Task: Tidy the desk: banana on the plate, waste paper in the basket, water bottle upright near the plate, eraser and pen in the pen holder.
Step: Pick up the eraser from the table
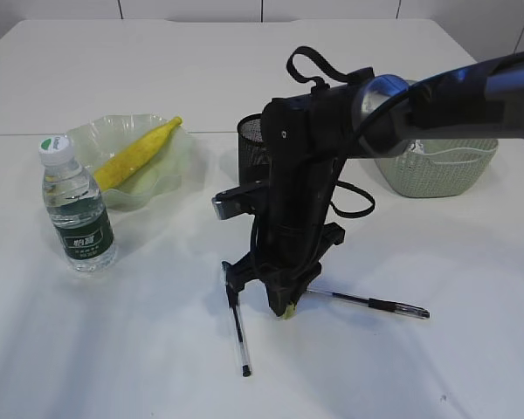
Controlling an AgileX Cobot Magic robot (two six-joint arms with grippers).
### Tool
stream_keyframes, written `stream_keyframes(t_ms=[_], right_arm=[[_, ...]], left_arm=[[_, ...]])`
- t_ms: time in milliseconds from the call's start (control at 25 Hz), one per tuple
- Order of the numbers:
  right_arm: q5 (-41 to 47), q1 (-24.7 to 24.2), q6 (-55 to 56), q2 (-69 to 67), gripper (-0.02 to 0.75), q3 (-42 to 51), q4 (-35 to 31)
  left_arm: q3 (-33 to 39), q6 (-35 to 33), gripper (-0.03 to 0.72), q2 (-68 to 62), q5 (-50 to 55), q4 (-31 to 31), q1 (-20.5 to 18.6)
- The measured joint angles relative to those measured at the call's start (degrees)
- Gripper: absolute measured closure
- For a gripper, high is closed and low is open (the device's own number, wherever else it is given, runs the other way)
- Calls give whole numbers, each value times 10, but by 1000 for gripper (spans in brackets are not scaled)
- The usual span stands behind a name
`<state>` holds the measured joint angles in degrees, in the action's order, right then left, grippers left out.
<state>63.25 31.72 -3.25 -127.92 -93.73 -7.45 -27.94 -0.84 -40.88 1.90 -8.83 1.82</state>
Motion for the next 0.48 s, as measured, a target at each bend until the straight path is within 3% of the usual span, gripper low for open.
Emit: stream_keyframes(t_ms=[480], right_arm=[[54, 0, 0, -2, 651, -108, -5]], left_arm=[[0, 0, 97, 0, 0, 0, 0]])
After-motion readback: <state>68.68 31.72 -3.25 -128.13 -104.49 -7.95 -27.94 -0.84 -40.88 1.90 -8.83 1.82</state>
